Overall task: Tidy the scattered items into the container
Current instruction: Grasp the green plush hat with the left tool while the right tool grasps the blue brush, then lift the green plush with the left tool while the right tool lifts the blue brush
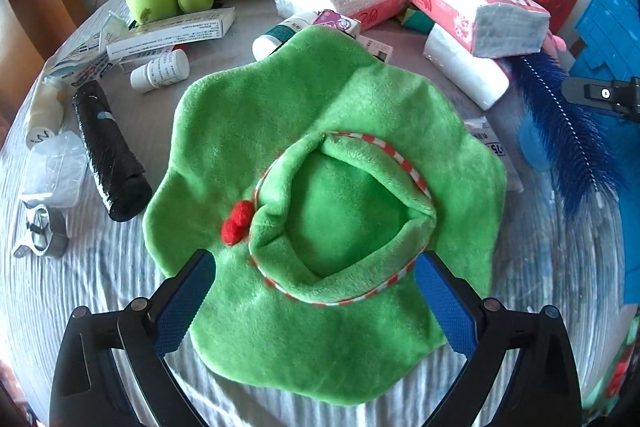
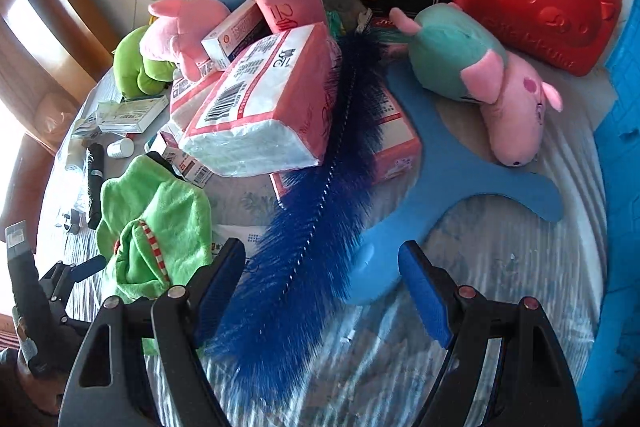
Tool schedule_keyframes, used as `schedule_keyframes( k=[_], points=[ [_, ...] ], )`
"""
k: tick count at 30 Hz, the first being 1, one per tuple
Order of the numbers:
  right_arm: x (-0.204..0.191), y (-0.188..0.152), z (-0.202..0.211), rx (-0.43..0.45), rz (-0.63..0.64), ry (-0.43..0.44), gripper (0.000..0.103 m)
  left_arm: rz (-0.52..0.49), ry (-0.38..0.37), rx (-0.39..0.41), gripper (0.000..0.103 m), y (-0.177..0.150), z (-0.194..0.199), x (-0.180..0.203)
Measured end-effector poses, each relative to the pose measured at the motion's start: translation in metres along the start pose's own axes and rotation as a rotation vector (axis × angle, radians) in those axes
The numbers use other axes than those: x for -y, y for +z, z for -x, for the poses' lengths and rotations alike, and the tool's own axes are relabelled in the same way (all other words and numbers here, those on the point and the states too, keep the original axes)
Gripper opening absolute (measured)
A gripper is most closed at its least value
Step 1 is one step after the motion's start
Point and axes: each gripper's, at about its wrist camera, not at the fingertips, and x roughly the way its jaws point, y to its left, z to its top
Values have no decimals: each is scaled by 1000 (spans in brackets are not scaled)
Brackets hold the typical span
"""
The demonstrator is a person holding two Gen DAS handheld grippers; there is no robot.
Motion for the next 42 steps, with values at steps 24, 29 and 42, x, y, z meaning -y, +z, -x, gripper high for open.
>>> schedule_keyframes(
  k=[24, 29, 42],
  points=[
    [20, -21, 3, -22, -77, 29, 19, 14, -75, 58, 26, 0, 41, 5],
    [27, -31, 34, 20, -79, 51, 15, 40, -100, 102, 25, -4, 68, -1],
    [27, -62, 99, 98, -91, 60, 12, 99, -130, 197, 24, -14, 133, -12]
  ],
)
